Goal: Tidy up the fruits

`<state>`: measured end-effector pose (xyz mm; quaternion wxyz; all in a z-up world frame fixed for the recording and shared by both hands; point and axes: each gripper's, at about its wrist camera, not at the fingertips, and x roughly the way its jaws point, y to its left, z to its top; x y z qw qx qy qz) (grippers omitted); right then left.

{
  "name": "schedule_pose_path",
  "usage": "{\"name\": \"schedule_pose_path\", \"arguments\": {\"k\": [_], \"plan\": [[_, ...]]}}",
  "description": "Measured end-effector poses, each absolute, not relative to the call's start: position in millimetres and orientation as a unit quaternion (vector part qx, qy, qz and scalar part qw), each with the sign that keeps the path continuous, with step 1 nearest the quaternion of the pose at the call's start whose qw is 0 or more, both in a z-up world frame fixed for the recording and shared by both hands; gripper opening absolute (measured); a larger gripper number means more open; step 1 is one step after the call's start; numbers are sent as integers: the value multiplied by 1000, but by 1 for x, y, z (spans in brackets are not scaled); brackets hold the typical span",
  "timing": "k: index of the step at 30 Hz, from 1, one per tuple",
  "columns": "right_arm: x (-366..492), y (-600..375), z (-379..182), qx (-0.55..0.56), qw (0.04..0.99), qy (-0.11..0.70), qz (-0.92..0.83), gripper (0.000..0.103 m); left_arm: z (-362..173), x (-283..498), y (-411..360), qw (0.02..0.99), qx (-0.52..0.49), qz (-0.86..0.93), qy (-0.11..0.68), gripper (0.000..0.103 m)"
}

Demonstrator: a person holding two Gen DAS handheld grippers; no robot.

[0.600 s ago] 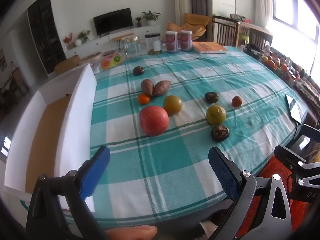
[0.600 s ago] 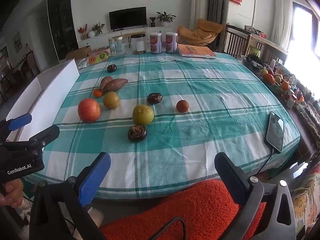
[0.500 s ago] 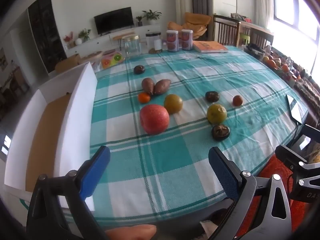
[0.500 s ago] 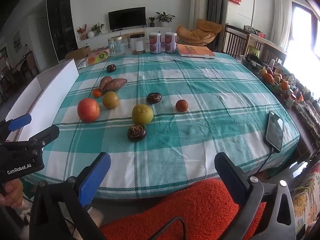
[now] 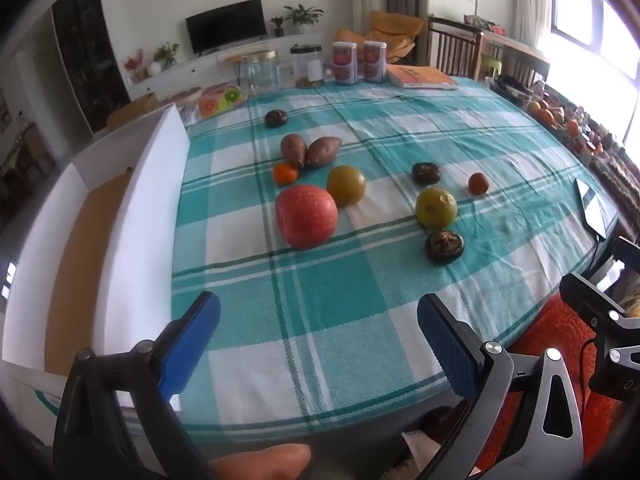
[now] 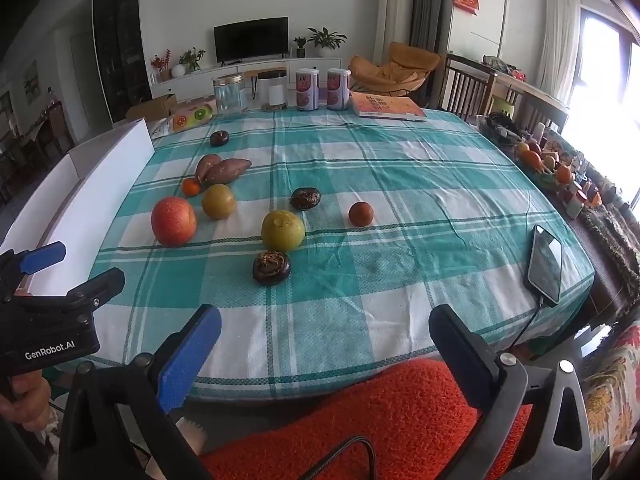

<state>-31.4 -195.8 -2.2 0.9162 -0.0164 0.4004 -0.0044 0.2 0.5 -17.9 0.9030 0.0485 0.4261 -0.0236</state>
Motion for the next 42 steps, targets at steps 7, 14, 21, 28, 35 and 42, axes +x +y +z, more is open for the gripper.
{"name": "schedule_pose_path", "arguments": {"k": [7,14,21,28,35,42], "plan": [[-31,-199,-2,-11,916,400,-10,103,-21,1,0,901,48,-26,431,100],[-32,-198,-5,-12,915,403,-6,103,-25,1,-3,898,54,-23,437,100],[-31,-199,-7,-9,915,404,-9,103,-26,1,-4,896,58,-23,440,100],[-30,-198,-9,-8,913,408,-8,103,-27,0,-2,896,53,-25,441,100],[-33,-195,-10,-11,914,405,-4,103,-28,1,-5,893,51,-27,446,100],[-34,-201,-11,0,915,403,-2,103,-28,0,-9,891,54,-30,449,100]]}}
